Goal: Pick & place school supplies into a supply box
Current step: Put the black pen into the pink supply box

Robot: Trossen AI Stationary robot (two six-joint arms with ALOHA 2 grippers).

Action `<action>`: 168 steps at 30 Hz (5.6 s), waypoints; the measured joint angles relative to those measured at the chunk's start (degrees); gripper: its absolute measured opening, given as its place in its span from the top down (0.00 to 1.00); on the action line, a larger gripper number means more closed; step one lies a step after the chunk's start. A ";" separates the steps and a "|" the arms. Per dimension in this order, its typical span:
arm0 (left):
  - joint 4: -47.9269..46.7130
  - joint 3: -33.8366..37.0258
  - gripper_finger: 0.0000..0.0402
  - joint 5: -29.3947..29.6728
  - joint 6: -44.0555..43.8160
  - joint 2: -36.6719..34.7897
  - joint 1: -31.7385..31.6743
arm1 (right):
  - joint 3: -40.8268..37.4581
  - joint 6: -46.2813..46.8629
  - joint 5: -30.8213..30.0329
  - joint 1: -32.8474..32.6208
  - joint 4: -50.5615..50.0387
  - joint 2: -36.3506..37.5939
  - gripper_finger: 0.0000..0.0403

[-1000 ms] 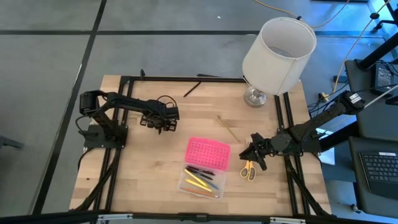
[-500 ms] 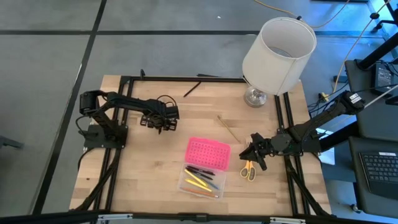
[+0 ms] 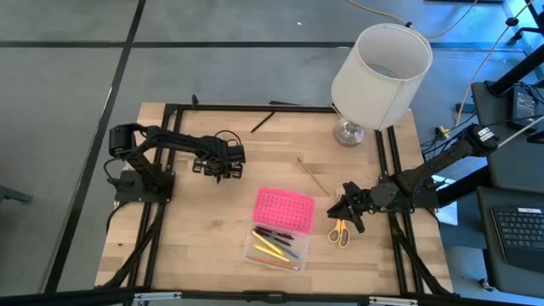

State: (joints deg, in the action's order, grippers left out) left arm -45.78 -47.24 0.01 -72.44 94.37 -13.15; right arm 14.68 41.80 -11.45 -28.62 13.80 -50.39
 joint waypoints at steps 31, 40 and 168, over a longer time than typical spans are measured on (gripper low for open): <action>0.14 0.00 0.91 3.10 6.35 -0.04 1.34 | -0.01 -0.31 0.00 0.02 0.00 0.00 0.79; -1.79 -5.62 0.90 2.49 12.49 0.50 4.32 | 0.00 -0.11 0.03 0.00 0.01 0.00 0.79; -11.91 -52.65 0.77 0.31 67.91 32.37 33.32 | -0.02 1.44 2.47 0.00 -1.92 0.00 0.79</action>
State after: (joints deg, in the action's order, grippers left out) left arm -57.68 -99.89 0.32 -4.53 126.73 20.16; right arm 14.66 43.24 -8.97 -28.61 11.88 -50.39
